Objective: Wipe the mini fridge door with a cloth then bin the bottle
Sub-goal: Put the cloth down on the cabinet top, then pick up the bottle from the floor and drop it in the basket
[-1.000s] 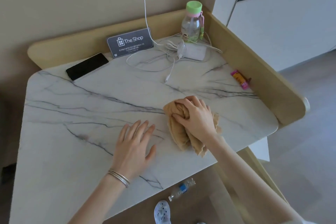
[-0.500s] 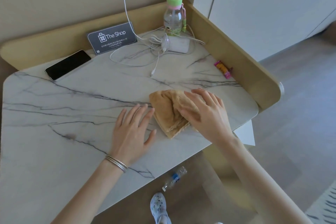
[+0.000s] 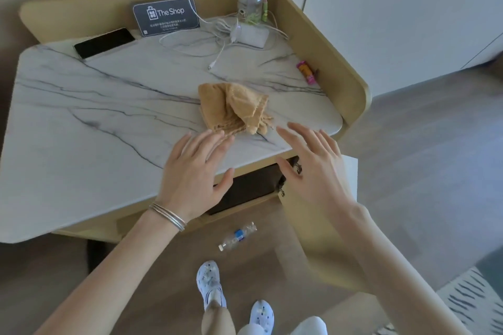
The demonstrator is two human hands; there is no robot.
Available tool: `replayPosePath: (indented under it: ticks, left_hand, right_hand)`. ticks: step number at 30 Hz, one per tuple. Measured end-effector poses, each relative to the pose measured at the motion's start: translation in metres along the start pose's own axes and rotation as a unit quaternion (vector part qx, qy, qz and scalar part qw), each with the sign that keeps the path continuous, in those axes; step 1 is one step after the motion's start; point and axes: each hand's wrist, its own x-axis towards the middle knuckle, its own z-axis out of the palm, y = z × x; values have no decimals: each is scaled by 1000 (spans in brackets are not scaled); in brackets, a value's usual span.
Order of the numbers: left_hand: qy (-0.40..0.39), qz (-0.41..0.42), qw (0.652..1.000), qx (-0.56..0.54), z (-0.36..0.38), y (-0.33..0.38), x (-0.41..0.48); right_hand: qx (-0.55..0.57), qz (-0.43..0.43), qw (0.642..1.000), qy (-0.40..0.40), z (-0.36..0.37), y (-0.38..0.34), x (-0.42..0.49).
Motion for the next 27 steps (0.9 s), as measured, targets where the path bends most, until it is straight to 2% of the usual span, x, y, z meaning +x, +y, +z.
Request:
replayPosePath:
  ticks: [6, 11, 17, 27]
  left_hand:
    - [10, 6, 1000, -8, 10, 26, -35]
    - [11, 17, 1000, -21, 64, 23, -65]
    - [-28, 21, 999, -23, 180, 14, -114]
    - [-121, 4, 993, -11, 421, -8, -166]
  right_hand:
    - [8, 7, 1000, 11, 2, 2, -45]
    - [21, 15, 1000, 15, 53, 13, -90]
    - [28, 23, 999, -14, 155, 46, -162]
    - [44, 20, 995, -82, 378, 135, -255]
